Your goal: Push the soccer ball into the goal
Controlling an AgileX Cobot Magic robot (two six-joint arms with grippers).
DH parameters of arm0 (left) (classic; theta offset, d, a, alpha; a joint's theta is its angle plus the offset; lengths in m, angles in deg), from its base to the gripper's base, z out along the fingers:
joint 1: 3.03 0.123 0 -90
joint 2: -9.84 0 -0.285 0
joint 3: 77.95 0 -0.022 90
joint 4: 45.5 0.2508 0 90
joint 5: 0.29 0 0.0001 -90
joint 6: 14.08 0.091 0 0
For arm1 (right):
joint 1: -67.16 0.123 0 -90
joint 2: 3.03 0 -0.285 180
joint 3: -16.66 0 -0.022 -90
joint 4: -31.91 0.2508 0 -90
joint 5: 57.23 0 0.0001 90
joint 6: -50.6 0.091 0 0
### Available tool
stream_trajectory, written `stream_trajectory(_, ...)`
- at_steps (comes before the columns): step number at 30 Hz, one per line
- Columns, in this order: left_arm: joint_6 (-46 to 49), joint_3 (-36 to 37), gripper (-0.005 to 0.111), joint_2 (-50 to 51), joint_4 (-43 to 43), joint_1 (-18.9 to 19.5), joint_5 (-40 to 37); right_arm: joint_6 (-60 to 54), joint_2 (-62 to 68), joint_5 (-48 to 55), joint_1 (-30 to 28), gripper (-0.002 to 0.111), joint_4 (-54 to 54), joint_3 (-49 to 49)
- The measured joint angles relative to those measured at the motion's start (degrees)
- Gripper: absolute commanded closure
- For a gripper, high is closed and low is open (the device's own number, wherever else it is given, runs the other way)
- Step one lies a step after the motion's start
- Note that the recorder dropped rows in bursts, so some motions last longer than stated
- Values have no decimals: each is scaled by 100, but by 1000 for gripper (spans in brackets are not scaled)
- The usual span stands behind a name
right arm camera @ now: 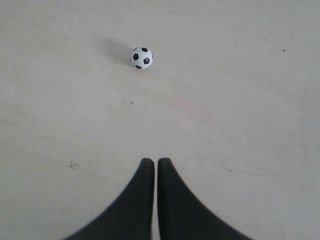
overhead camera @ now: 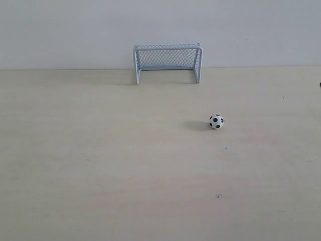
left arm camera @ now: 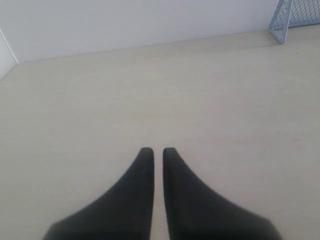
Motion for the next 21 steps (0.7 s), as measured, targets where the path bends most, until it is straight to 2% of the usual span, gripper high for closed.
stream_trajectory(21, 0, 0, 100, 0, 0, 0, 0, -1022, 1562, 109, 0, 108, 0, 293)
